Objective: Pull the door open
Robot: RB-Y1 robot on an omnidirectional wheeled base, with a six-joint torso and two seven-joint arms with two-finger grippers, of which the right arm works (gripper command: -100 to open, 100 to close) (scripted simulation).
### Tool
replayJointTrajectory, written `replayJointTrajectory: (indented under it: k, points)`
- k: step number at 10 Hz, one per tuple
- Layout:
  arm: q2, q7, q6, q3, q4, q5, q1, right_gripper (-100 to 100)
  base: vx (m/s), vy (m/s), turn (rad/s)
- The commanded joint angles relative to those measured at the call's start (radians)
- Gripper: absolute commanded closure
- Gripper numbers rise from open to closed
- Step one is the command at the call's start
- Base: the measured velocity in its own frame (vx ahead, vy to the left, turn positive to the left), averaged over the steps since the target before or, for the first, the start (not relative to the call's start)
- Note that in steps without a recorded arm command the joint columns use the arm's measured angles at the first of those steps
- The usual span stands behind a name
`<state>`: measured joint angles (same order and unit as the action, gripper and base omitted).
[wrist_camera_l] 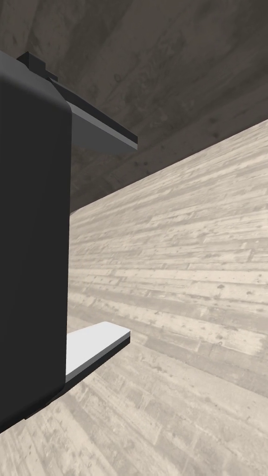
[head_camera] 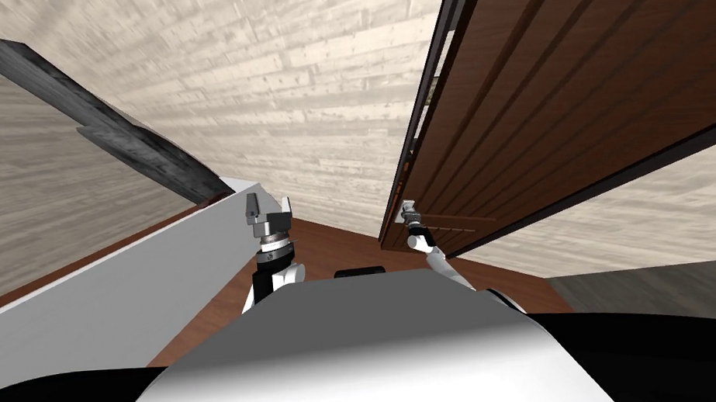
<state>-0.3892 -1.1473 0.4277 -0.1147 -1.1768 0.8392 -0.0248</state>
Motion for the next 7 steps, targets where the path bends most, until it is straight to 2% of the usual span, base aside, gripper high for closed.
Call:
replayJointTrajectory:
  k: [1, 4, 5, 7]
  points:
    - [0.003, 0.0, -0.001, -0.003, 0.0, 0.0, 0.001, 100, -0.025, 0.0, 0.017]
    - [0.003, 0.0, -0.001, -0.003, 0.0, 0.0, 0.001, 100, -0.007, 0.001, 0.0]
    - [-0.02, -0.024, 0.002, -0.021, -0.01, 0.002, 0.013, 100, -0.115, -0.05, 0.147]
    - [-0.036, -0.042, 0.005, -0.036, -0.019, 0.004, 0.021, 100, -0.214, -0.081, 0.138]
